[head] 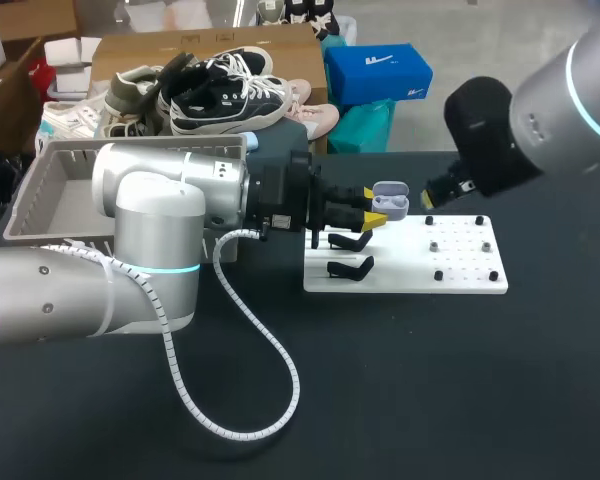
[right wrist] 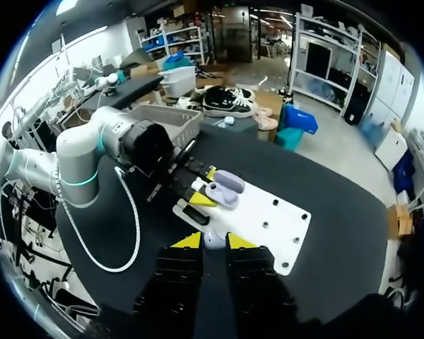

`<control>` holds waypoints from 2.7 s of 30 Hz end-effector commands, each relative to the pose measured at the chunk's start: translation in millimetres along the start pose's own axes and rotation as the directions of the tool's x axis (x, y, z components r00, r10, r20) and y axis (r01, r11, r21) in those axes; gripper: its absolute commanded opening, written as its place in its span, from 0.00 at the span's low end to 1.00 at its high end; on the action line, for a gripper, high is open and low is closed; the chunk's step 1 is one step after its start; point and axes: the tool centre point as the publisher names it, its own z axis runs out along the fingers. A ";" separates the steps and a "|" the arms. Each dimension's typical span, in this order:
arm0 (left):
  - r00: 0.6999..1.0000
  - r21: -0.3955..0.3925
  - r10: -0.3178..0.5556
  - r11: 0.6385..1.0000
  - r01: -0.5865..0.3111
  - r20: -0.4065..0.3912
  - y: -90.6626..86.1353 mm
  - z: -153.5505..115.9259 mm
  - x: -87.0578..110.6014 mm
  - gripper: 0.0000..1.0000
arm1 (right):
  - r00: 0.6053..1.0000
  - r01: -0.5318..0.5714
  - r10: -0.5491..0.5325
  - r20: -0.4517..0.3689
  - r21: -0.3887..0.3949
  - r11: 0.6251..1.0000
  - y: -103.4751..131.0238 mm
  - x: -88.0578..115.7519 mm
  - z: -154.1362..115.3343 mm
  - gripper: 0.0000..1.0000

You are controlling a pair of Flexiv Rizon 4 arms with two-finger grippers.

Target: Pick up each earbud case from the left stands, insert the matching earbuds, close the lid, and place the case in the box.

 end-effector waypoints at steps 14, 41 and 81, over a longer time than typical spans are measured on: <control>1.000 0.001 0.001 1.000 -0.001 0.002 0.9 0.3 0.8 0.00 | 0.978 0.191 -0.195 -0.080 -0.059 0.980 30.3 -33.4 38.7 0.00; 1.000 0.001 0.001 1.000 -0.001 0.002 0.9 0.3 0.8 0.00 | 0.977 0.177 -0.182 -0.111 -0.048 0.983 2.9 -40.6 74.3 0.00; 1.000 0.001 0.001 1.000 -0.001 0.002 0.9 0.3 0.8 0.00 | 0.979 0.161 -0.165 -0.117 -0.038 0.986 0.2 -32.7 81.6 0.00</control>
